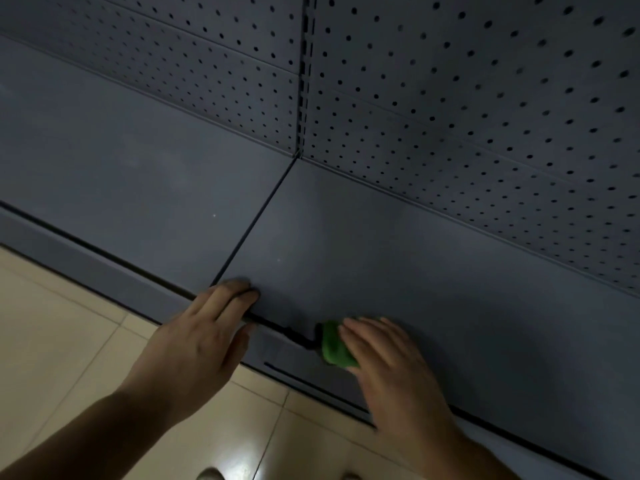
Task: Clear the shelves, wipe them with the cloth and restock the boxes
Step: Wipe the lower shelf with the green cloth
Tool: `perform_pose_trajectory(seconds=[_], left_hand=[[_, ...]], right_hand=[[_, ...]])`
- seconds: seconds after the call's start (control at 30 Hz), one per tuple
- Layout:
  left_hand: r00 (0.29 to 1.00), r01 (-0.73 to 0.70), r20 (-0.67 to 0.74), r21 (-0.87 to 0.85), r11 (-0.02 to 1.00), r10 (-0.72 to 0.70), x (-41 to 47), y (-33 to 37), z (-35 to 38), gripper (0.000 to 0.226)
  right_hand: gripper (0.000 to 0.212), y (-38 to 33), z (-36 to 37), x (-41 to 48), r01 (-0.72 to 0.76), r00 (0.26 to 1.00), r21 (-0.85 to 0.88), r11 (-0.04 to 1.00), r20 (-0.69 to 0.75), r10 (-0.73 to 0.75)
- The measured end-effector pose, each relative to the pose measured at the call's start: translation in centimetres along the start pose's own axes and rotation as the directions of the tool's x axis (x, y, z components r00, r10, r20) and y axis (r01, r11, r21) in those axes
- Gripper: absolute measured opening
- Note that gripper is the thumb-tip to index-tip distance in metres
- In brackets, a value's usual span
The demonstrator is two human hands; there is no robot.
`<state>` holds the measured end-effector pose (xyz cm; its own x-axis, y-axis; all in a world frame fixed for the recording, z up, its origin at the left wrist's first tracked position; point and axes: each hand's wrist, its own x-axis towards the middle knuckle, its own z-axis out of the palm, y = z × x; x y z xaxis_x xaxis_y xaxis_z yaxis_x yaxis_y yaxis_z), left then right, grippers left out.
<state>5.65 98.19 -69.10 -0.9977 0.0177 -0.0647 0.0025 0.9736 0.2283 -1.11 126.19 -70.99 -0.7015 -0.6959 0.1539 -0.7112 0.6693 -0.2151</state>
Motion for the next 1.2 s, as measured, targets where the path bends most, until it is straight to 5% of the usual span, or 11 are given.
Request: perform_pose_trajectory(seconds=[0.1,0.2,0.33,0.7,1.2], left_hand=[[0.999,0.035,0.017,-0.005,0.999,-0.035,-0.3,-0.5,-0.2,0.052],[0.996,0.082,0.018,0.01,0.997,-0.082,-1.0,-2.3,-0.5,0.056],[0.985,0.163,0.043,0.048,0.986,-0.165,-0.8,-5.5,-1.8,0.068],[0.956,0.208,0.163,0.211,0.955,-0.244,1.2,-11.5,-2.4,0.097],[0.958,0.194,0.168,0.21,0.958,-0.231,1.2,-12.2,-2.1,0.1]], right_hand=[[0.058,3.0,-1.7,-1.8,-0.274,0.955,0.129,0.953,-0.079,0.286],[0.071,5.6,-4.0,-0.5,-0.514,0.835,0.26,0.817,-0.064,0.546],[0.046,8.0,-4.2,4.7,-0.623,0.736,0.337,0.705,-0.051,0.675],[0.067,4.7,1.8,16.3,-0.506,0.86,-0.089,0.858,0.023,0.51],[0.069,-11.6,3.8,14.1,-0.146,0.952,-0.011,0.989,0.269,0.144]])
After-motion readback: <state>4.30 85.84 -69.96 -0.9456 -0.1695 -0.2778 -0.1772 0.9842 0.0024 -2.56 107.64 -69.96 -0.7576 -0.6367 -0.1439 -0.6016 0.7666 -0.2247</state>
